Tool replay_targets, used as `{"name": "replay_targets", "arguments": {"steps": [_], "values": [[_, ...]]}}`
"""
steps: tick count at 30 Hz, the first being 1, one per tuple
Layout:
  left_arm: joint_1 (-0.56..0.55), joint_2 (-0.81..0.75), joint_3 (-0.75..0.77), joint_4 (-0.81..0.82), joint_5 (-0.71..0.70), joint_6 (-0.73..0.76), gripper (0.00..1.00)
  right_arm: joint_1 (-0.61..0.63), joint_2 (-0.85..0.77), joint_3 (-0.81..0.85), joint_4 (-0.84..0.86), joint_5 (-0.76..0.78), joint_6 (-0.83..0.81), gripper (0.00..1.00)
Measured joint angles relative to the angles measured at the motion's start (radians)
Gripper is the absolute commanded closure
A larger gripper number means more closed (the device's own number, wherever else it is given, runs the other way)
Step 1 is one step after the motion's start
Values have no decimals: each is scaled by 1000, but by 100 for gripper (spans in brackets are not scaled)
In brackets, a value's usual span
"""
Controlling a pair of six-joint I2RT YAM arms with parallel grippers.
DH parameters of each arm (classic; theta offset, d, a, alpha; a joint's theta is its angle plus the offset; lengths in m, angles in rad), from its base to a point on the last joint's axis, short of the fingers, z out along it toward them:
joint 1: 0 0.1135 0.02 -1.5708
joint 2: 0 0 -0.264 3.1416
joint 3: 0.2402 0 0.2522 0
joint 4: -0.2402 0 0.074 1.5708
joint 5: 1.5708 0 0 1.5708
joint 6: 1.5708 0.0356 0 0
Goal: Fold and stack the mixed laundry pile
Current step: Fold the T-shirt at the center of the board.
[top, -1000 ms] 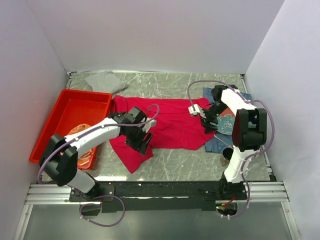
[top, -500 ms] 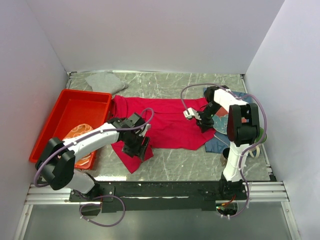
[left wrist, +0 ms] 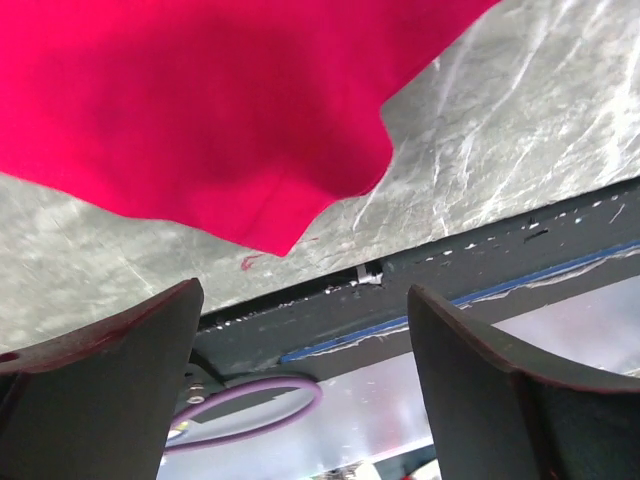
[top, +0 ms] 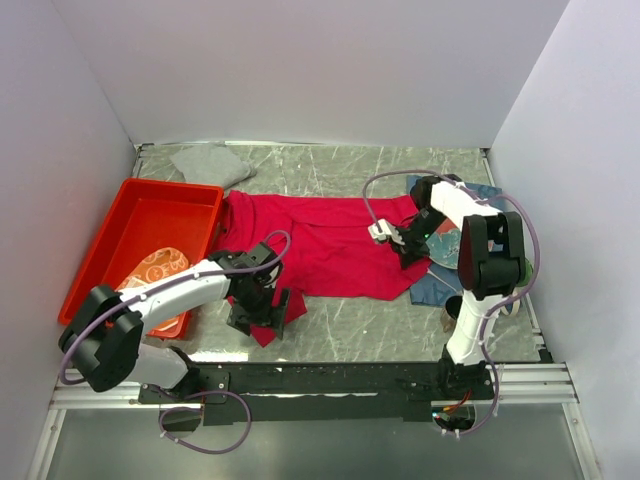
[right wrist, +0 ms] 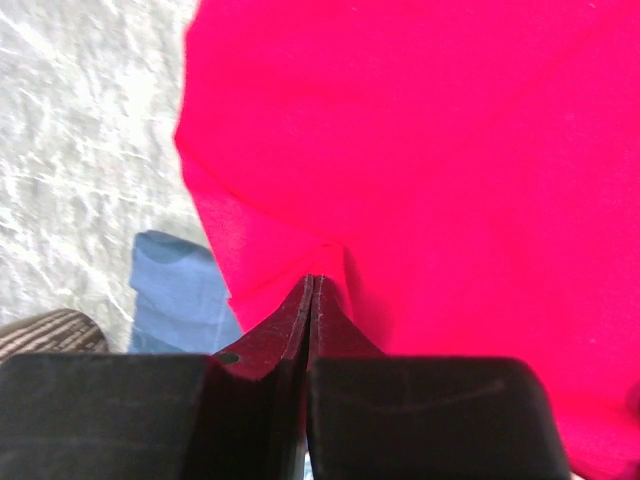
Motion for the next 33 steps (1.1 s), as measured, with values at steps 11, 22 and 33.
{"name": "replay_targets", "arguments": {"steps": [11, 22, 33], "values": [[-1, -6, -54, 50, -13, -121, 63, -49, -114, -52, 5, -52, 29, 100], [-27, 103, -61, 42, -46, -157, 78, -80, -118, -53, 3, -121, 60, 100], [-42, 127, -28, -9, -115, -155, 99, -123, -153, -57, -6, -150, 64, 100]]}}
